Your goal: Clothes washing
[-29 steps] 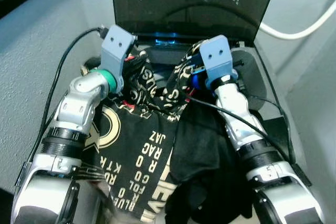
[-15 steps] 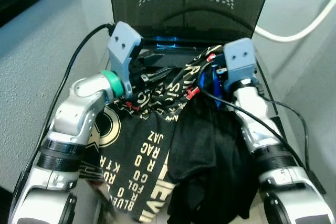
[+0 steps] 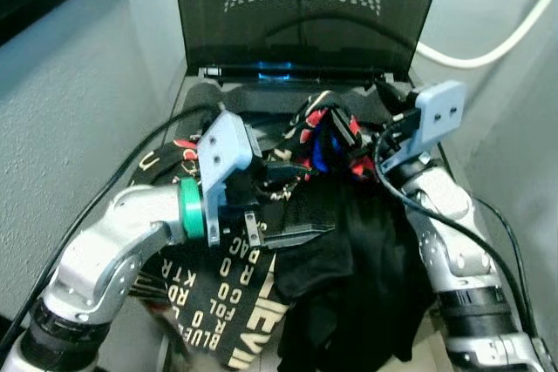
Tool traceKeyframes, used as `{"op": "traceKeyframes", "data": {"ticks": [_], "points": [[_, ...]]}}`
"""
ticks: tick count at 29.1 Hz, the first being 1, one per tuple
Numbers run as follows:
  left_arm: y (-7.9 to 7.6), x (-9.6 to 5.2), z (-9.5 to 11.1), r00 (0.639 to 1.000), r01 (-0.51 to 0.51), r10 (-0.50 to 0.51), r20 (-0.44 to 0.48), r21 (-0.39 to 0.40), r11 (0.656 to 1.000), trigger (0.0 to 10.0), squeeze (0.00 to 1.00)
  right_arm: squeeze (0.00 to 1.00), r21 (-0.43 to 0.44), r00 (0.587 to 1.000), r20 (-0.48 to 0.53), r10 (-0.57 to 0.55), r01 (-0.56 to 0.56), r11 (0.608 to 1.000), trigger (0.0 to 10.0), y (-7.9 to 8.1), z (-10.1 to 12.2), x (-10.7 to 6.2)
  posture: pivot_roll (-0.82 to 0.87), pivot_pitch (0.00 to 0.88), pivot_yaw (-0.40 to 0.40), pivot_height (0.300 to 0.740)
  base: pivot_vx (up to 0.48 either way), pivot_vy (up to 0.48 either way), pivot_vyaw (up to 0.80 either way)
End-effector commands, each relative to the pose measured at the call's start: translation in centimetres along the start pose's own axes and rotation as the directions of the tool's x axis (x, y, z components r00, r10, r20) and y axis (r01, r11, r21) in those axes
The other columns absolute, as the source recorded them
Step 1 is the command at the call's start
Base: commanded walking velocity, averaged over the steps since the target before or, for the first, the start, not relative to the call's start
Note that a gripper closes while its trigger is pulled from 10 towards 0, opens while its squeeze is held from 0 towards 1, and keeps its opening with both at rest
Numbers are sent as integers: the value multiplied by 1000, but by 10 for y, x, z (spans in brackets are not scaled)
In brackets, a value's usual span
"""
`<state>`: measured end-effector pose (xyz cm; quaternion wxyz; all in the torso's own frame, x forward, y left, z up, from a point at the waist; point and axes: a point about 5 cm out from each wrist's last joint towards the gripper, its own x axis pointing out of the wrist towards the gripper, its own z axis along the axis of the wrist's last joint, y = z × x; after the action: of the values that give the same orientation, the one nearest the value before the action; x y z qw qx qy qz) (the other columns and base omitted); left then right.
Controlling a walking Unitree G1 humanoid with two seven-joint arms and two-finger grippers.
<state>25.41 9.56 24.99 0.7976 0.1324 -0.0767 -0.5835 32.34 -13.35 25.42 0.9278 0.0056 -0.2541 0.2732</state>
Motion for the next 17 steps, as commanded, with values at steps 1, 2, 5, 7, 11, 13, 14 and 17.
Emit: {"op": "traceKeyframes", "data": {"ticks": [1, 2, 5, 7, 11, 13, 14, 17], "points": [[-5, -2, 0, 999, -15, 18, -38, 94, 995, 10000, 0, 0, 87, 987, 41, 157, -160, 983, 10000, 21, 10, -2, 141, 30, 78, 740, 0, 0, 0], [-5, -2, 0, 999, -15, 18, -38, 94, 995, 10000, 0, 0, 87, 987, 41, 157, -160, 983, 10000, 21, 10, -2, 141, 30, 78, 740, 0, 0, 0], [7, -2, 7, 984, -172, 176, -2, 183, 968, 10000, 0, 0, 128, 947, 23, 320, -320, 939, 10000, 46, 7, -9, 143, 29, 78, 740, 0, 0, 0], [21, -2, 20, 947, -321, 309, 88, 211, 923, 10000, 0, 0, 129, 915, -9, 402, -398, 908, 10000, 62, 2, -11, 142, 26, 78, 740, 0, 0, 0], [32, -5, 37, 886, -456, 418, 199, 209, 865, 10000, 0, 0, 123, 883, -54, 467, -458, 880, 10000, 76, -8, -13, 141, 25, 76, 740, 0, 0, 0], [40, -9, 52, 828, -543, 484, 283, 196, 816, 10000, 0, 0, 96, 862, -102, 497, -489, 867, 10000, 87, -20, -13, 141, 25, 76, 740, 0, 0, 0], [40, -9, 52, 828, -543, 484, 283, 196, 816, 10000, 0, 0, 96, 862, -102, 497, -489, 867, 10000, 87, -20, -13, 141, 25, 76, 740, 0, 0, 0], [44, -13, 63, 789, -591, 514, 336, 192, 783, 10000, 0, 0, 12, 868, -178, 464, -470, 883, 10000, 90, -35, -8, 147, 25, 69, 740, 0, 0, 0]]}}
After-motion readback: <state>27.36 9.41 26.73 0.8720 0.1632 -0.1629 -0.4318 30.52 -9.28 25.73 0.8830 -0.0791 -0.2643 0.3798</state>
